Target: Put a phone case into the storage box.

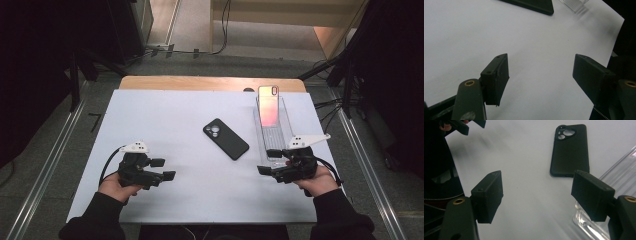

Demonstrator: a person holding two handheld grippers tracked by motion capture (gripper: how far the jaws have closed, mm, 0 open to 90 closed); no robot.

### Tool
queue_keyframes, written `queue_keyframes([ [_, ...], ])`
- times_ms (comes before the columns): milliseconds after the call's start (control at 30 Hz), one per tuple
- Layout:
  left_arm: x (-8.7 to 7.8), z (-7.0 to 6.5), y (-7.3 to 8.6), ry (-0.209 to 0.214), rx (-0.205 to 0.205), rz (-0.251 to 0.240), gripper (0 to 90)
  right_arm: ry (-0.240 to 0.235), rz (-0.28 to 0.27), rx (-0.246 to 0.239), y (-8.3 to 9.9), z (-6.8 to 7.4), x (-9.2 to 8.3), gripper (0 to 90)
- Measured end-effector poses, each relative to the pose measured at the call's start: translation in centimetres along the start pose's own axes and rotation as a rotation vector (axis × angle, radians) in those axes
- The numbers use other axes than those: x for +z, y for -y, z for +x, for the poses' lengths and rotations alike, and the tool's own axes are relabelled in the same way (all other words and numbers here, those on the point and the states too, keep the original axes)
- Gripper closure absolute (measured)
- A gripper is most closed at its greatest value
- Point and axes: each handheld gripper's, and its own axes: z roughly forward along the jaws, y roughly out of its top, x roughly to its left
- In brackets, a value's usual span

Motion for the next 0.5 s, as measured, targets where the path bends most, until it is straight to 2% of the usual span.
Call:
queue_keyframes([
  [200,-0.5,0.0,0.5,-0.009,-0.005,-0.001,29.7,0.009,0.026,0.008,1.3,0.1,-0.2,23.4],
  [500,-0.3,-0.1,0.6,-0.015,-0.005,0.002,29.6,-0.001,0.02,0.007,0.3,0.7,1.0,23.2],
])
